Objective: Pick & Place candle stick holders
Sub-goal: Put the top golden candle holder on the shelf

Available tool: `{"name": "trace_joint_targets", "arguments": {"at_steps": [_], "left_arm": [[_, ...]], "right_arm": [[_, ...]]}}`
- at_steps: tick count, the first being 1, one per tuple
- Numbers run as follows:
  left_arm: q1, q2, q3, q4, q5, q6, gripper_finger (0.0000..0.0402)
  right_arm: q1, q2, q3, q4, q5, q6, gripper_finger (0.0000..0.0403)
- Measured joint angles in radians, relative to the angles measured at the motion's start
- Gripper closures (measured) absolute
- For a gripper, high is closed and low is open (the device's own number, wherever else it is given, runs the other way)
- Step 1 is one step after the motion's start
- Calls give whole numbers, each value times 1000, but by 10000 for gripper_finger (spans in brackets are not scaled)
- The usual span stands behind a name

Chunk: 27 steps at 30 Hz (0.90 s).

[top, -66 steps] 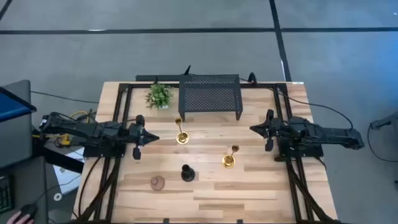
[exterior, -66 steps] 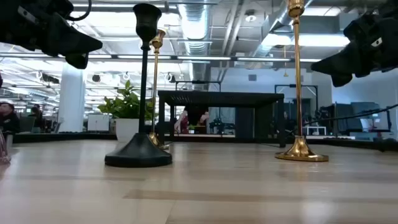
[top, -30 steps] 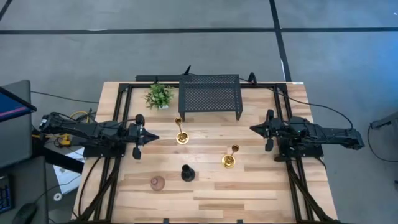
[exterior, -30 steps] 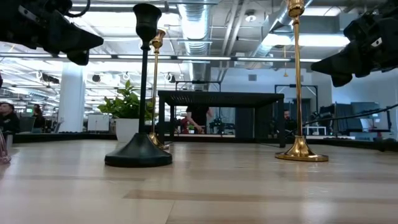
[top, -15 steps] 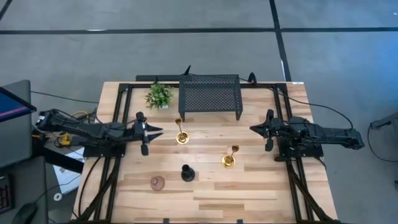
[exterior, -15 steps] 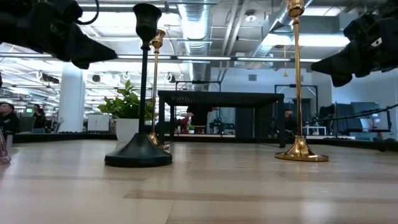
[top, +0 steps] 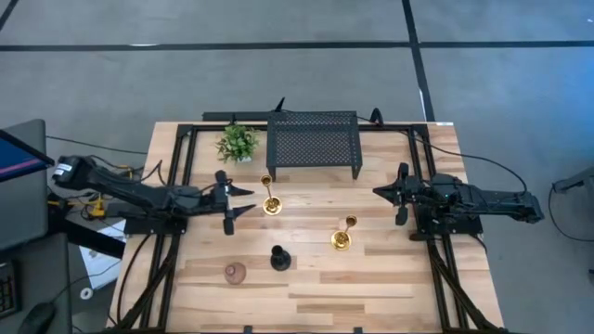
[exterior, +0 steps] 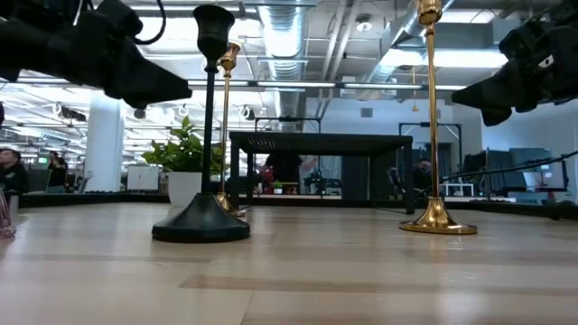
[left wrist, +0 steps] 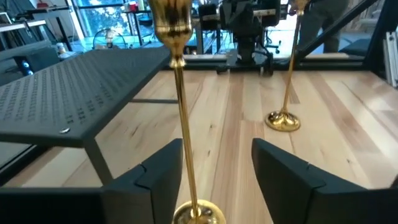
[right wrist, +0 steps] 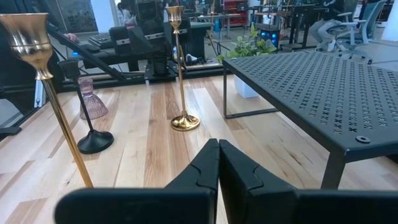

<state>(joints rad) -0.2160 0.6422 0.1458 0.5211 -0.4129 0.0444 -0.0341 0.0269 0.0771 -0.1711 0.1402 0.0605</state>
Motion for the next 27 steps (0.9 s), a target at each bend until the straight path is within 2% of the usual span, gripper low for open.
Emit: {"name": "trace_joint_targets", "arguments": {"at_steps": [9, 19, 27], "left_arm": [[68, 195, 0, 202, -60, -22, 213], [123, 311, 0, 312, 48, -117, 215], [148, 424, 36, 376, 51, -130, 215]], "right_arm": [[0, 0, 0, 0, 0, -11, 403], [0, 0, 0, 0, 0, -19, 403], [0, 0, 0, 0, 6, -19, 403]]}}
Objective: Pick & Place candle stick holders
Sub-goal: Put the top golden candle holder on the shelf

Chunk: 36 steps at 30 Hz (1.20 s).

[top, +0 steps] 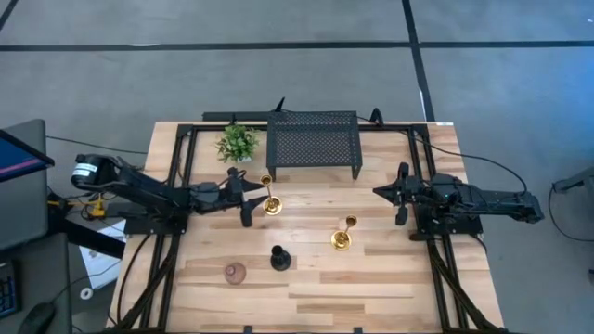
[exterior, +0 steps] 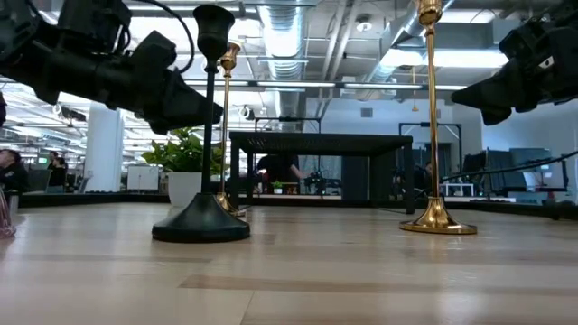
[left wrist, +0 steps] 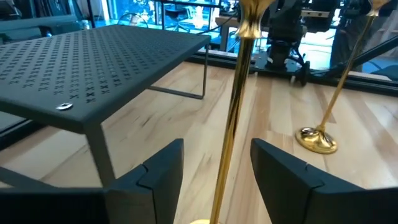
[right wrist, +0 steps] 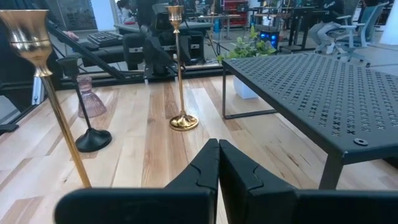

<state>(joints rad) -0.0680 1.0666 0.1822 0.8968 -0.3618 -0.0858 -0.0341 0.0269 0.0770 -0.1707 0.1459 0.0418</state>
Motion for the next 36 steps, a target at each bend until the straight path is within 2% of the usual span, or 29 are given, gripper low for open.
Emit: {"name": "trace_joint_targets", "arguments": {"at_steps": [6, 17, 29, 36], "left_arm": [[1, 79, 52, 2, 0, 1, 215], [0, 89, 55, 3, 0, -9, 222], [0, 88, 55, 3, 0, -32, 313], [0, 88, 55, 3, 0, -27, 346]], "right_arm": [[0, 0, 0, 0, 40, 0, 403], [0, 0, 0, 0, 40, 0, 403], [0, 0, 0, 0, 40, 0, 403], [0, 0, 0, 1, 40, 0, 403]]}}
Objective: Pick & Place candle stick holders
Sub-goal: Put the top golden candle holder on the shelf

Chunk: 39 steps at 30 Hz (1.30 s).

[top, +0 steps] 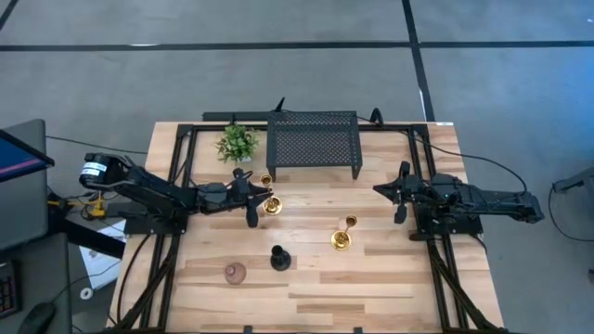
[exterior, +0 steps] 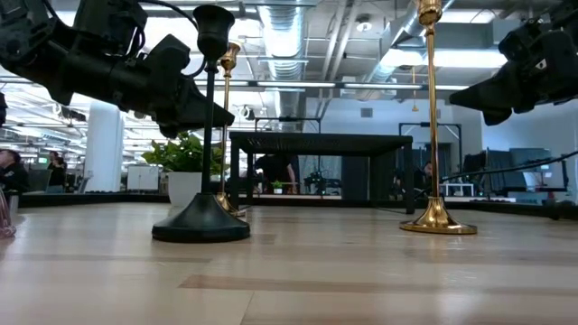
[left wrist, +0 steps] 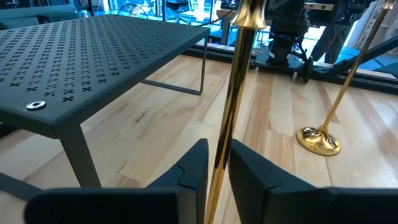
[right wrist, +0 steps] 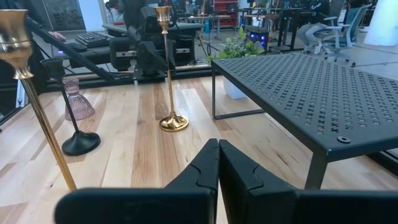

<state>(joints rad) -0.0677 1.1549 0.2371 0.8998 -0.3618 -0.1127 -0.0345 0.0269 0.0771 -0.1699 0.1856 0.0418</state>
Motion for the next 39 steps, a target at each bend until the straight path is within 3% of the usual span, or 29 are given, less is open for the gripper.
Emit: {"name": "trace_joint_targets", "arguments": {"at_steps": [9, 23, 27, 32, 39], "left_arm": [[0, -1, 0, 2, -1, 4, 383], [-46, -40, 1, -16, 3, -61, 385], [-43, -96, 81, -213, 0, -74, 385], [-43, -148, 275, -566, -5, -72, 386], [-38, -158, 493, -731, -5, 70, 384]], "right_arm": [[0, 0, 0, 0, 0, 0, 403], [0, 0, 0, 30, 0, 0, 403], [0, 0, 0, 30, 0, 0, 403], [0, 0, 0, 29, -1, 0, 403], [0, 0, 0, 29, 0, 0, 403]]}}
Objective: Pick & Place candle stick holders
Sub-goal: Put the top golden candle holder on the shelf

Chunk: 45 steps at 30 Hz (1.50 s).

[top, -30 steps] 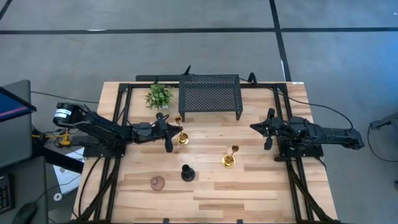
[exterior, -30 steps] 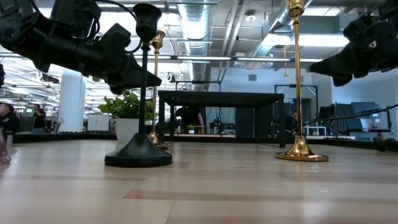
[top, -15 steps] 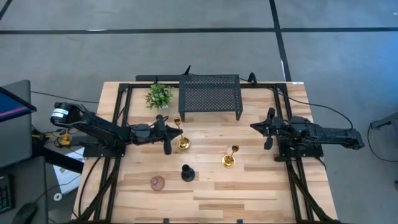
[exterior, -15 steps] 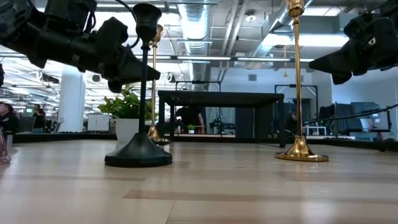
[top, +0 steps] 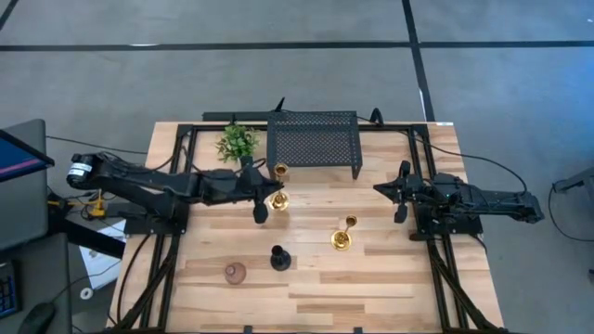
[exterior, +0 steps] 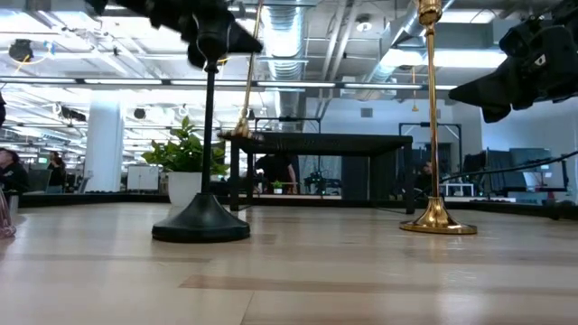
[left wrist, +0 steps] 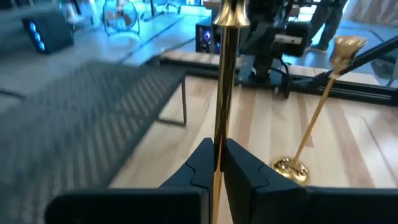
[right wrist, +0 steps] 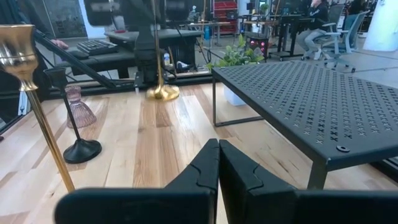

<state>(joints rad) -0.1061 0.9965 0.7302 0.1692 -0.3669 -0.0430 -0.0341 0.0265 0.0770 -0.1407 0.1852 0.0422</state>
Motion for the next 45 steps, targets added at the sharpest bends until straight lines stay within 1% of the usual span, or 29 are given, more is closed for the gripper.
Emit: {"name": "trace_joint_targets", "arguments": {"at_steps": [3, 7, 8, 13, 16, 21, 28, 30, 36, 39, 45], "left_arm": [[34, 0, 75, -38, 0, 54, 384], [126, 0, 156, -94, 2, 65, 384], [152, 0, 174, -104, 16, 66, 384], [305, 11, 235, -112, 162, 65, 384], [391, 35, 270, -108, 228, 62, 384], [500, 107, 322, -95, 347, 46, 384], [619, 232, 383, -53, 424, 42, 384], [647, 265, 391, -12, 445, 36, 384], [713, 341, 393, 85, 462, 10, 384], [733, 365, 393, 110, 480, 1, 384], [747, 409, 393, 127, 482, 1, 384]], "right_arm": [[0, 0, 0, 0, 0, 0, 403], [0, 0, 0, 0, 0, 0, 403], [0, 0, 0, 0, 0, 0, 403], [0, 0, 0, 1, 0, 0, 403], [0, 0, 0, 3, 0, 0, 403], [-1, 0, 0, 7, 2, -13, 403], [-2, -1, 0, 7, 4, -16, 403], [-2, 0, 0, 7, 4, -16, 403], [-1, -1, 0, 7, 4, -16, 403], [-1, 0, 0, 7, 4, -16, 403], [-1, -1, 0, 7, 4, -16, 403]]}}
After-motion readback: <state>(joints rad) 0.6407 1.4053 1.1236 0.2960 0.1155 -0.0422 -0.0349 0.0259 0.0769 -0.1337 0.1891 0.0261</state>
